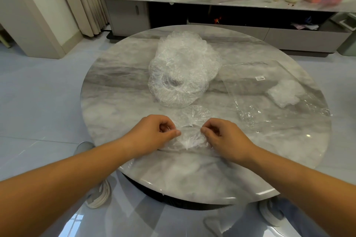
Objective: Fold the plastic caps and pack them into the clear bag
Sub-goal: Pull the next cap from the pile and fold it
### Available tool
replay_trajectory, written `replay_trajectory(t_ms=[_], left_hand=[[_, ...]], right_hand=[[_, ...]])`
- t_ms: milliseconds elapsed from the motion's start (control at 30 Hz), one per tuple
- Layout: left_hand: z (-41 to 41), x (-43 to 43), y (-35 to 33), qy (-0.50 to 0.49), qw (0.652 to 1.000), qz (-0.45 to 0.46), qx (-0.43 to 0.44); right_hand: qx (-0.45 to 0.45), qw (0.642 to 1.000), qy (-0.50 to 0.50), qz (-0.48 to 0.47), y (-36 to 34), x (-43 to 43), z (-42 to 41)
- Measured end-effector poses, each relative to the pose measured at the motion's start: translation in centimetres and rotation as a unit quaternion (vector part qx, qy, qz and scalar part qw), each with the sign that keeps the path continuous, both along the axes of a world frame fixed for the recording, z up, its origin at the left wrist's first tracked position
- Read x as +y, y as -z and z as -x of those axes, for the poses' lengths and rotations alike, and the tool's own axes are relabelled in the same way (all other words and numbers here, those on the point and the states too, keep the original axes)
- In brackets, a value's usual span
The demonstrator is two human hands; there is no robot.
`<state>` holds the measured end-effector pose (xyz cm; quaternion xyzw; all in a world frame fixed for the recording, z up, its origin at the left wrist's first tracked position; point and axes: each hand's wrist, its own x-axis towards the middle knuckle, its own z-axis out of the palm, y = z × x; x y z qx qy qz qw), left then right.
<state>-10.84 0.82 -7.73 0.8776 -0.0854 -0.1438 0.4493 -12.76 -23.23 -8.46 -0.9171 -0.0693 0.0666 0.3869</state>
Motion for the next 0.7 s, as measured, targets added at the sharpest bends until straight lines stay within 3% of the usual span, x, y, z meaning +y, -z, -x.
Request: replay_trajectory(t_ms=[167, 433, 700], left_hand=[[-1.0, -0.6, 0.2, -0.048, 0.998, -0.033, -0.001], [-1.5, -0.5, 0.5, -0.089, 0.986, -0.131, -0.048], [-2.0, -0.5, 0.7, -0.096, 0.987, -0.122, -0.043]], right_hand=[[0.019, 0.999, 0.039, 0.015, 0.3, 0.8, -1.4], [-0.001, 0.993, 0.02, 0.114, 0.4, 1.2, -1.8], [-0.005, 0.989, 0.034, 0.146, 0.2, 1.6, -1.8]])
